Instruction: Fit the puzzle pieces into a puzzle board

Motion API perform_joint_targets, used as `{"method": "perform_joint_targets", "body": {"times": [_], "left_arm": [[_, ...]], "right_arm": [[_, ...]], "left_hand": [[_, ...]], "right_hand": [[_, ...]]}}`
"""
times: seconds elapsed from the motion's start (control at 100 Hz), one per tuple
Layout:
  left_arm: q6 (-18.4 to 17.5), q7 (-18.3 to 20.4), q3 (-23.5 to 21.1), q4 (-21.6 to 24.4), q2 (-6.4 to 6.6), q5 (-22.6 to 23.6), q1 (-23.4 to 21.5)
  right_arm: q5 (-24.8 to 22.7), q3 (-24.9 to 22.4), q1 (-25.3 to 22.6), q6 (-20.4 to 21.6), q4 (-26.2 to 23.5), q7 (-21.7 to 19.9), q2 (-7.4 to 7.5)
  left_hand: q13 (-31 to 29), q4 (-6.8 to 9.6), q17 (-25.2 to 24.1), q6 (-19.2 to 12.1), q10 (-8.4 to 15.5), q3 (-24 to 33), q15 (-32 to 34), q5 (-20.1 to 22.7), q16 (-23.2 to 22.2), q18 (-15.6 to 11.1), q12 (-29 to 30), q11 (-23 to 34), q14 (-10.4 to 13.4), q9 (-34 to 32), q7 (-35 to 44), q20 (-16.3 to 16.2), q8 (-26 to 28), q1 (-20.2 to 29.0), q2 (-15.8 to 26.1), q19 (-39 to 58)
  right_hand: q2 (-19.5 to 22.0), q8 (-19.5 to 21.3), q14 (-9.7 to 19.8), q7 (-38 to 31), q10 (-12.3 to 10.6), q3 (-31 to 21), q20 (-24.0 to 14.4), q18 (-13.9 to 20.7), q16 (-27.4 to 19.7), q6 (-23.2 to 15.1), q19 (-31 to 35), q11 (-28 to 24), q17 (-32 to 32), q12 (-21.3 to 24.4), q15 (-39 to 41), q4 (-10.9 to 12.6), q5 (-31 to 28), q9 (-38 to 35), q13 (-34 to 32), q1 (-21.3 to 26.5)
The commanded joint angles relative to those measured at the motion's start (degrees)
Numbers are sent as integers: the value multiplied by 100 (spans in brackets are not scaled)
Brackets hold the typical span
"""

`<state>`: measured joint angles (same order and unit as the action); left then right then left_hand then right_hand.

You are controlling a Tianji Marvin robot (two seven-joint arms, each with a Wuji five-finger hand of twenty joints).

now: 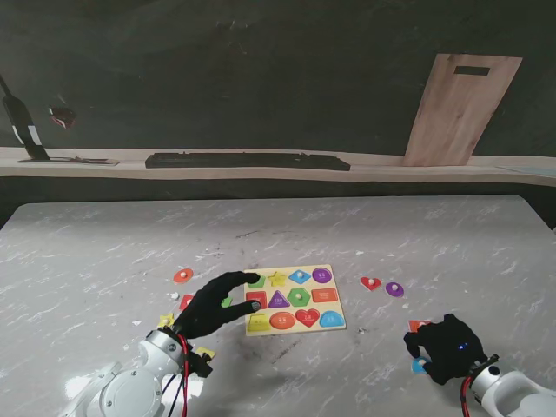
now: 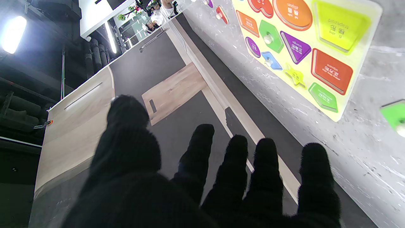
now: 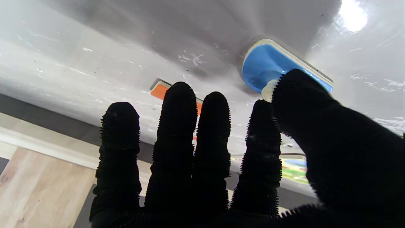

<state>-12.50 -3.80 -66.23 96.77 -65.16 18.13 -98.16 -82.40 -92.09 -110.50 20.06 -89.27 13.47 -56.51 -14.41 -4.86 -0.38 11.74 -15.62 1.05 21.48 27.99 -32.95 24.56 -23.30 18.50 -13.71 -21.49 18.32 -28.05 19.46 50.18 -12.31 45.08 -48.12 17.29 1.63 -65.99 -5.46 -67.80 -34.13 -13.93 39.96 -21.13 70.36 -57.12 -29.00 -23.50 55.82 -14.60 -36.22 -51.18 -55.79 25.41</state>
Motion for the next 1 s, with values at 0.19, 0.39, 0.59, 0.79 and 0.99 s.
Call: {"method": "perform_joint_targets", "body": {"times": [0.19,0.39,0.59,0.79,0.99], "left_arm": [[18,1,12,28,-8,-18,-17],[30,7,19,31,-8,-24,-14],[37,9,22,34,-8,-26,-15],[45,-1,22,40,-10,-23,-18],[38,-4,17,45,-10,-18,-24]], "right_arm": [[90,134,6,-143,159,59,-28],[366,152,15,-138,245,25,-72],[847,231,123,-204,437,124,-159],[1105,335,258,-236,612,356,-211],[1373,323,278,-255,505,383,-283]], "left_hand": [[64,186,-82,-137,9,-218,-116,108,81,-470,60,-97,46,-1,-106,-66,-88,90,146,-42],[67,187,-83,-140,18,-217,-120,103,83,-464,60,-98,52,1,-110,-69,-89,87,152,-39],[65,186,-85,-138,15,-218,-119,109,83,-469,59,-97,55,-1,-106,-68,-87,84,145,-42],[76,186,-88,-139,21,-218,-123,108,85,-475,59,-96,62,5,-104,-67,-87,81,151,-44],[84,186,-94,-138,23,-218,-129,103,89,-479,60,-98,64,7,-107,-66,-88,78,154,-48]], "right_hand": [[221,-174,-48,-344,-123,1,-10,-72,16,-308,82,-15,-235,176,145,-219,-651,-603,-508,284],[-159,-375,-99,-327,203,-335,168,-30,-181,74,69,329,-551,400,-201,-126,-1086,-1201,-995,369],[-1095,-667,-22,-376,398,-857,392,84,-386,153,107,641,-1021,634,-522,24,-1597,-1905,-1624,399],[-1860,-863,30,-469,473,-1229,499,237,-487,193,196,703,-1392,788,-539,-119,-1913,-2307,-1973,456],[-1936,-861,-1,-482,606,-1311,533,159,-501,292,196,680,-1582,823,-326,-58,-1966,-2378,-1982,530]]}}
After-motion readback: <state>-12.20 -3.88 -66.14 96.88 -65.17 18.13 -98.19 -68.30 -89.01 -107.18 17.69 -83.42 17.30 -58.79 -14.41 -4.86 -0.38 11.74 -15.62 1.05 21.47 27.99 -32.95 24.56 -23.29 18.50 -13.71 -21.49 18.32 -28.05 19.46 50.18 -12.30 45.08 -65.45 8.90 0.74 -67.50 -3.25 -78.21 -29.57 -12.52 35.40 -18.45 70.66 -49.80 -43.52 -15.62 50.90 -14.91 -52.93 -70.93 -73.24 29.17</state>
